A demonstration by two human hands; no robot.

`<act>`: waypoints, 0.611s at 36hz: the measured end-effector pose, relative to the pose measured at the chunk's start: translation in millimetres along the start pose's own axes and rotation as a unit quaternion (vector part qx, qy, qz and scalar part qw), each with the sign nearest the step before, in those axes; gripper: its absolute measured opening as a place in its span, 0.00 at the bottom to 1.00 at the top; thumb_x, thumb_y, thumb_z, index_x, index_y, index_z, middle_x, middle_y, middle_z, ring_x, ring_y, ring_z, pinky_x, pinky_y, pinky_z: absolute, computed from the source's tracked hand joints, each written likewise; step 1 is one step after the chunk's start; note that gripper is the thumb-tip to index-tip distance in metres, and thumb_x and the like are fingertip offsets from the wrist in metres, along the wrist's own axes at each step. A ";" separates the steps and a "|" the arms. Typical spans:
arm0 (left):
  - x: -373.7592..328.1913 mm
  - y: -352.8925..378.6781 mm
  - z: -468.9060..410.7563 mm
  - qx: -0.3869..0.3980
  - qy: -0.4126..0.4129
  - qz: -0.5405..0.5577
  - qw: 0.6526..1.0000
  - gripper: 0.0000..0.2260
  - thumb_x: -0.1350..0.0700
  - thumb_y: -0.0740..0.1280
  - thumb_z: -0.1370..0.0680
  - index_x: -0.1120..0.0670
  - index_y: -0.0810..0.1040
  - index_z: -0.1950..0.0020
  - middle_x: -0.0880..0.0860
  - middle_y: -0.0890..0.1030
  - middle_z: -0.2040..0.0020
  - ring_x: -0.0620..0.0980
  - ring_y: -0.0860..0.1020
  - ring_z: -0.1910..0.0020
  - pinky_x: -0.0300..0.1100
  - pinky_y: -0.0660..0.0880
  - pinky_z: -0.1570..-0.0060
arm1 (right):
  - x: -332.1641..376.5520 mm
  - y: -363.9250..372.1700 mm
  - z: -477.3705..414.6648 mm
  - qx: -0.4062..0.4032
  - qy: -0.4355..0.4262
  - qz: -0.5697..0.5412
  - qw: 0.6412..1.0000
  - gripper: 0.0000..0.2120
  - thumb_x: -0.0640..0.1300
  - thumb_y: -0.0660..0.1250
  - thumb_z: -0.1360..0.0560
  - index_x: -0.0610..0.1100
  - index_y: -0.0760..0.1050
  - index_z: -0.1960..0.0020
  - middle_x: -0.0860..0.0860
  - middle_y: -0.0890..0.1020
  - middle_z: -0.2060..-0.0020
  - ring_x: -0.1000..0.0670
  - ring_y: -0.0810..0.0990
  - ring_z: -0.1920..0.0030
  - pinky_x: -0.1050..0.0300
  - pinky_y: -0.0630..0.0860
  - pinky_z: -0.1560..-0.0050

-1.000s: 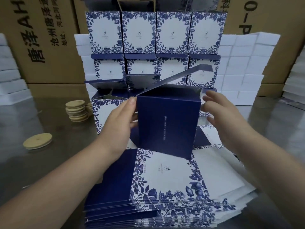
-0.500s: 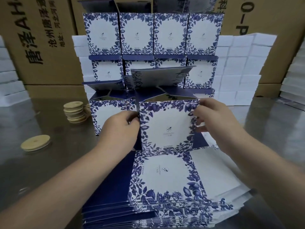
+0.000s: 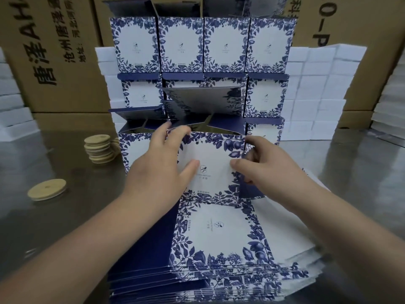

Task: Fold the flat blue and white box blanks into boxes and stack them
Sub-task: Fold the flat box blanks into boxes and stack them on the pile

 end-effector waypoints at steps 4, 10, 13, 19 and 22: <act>3.7 -1.6 -4.0 -0.018 0.001 0.029 0.999 0.21 0.44 0.67 0.27 0.41 0.64 0.38 0.45 0.59 0.26 0.55 0.73 0.39 0.44 0.66 0.53 | -2.7 5.6 0.6 0.017 -0.021 0.007 1.000 0.31 0.50 0.67 0.29 0.51 0.62 0.28 0.59 0.75 0.72 0.60 0.74 0.71 0.56 0.71 0.66; 12.5 -8.9 -13.7 -0.031 -0.010 0.067 0.997 0.17 0.43 0.67 0.28 0.40 0.70 0.41 0.41 0.69 0.40 0.47 0.75 0.55 0.42 0.67 0.58 | -15.0 14.8 -1.4 0.021 -0.022 -0.026 0.999 0.30 0.53 0.67 0.28 0.53 0.62 0.29 0.59 0.76 0.70 0.57 0.78 0.65 0.62 0.70 0.65; 16.8 -13.9 -18.7 -0.041 -0.014 0.078 0.996 0.10 0.46 0.69 0.28 0.39 0.70 0.51 0.39 0.67 0.48 0.46 0.75 0.57 0.39 0.64 0.62 | -22.1 25.1 2.2 0.039 0.008 -0.060 0.997 0.30 0.57 0.67 0.28 0.52 0.63 0.29 0.58 0.75 0.70 0.51 0.81 0.57 0.60 0.72 0.56; 22.8 -33.1 -31.6 -0.063 -0.033 0.060 0.996 0.09 0.46 0.70 0.28 0.42 0.72 0.53 0.42 0.69 0.49 0.47 0.74 0.56 0.41 0.65 0.60 | -25.8 34.2 10.1 0.091 0.016 0.005 0.996 0.31 0.58 0.62 0.26 0.51 0.58 0.26 0.57 0.75 0.65 0.63 0.77 0.64 0.67 0.70 0.65; 27.4 -51.2 -42.6 -0.106 -0.031 0.070 0.991 0.09 0.46 0.70 0.28 0.44 0.72 0.52 0.44 0.70 0.48 0.47 0.73 0.53 0.43 0.67 0.55 | -22.4 38.6 16.3 0.129 -0.005 0.070 0.989 0.28 0.56 0.63 0.25 0.52 0.62 0.28 0.59 0.76 0.59 0.63 0.75 0.62 0.66 0.71 0.60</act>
Point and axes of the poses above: each hand's wrist, its own z-axis away from the middle knuckle, its own y-axis out of the palm, x = y × z, the point moved 2 cm from there along -z, towards the middle knuckle
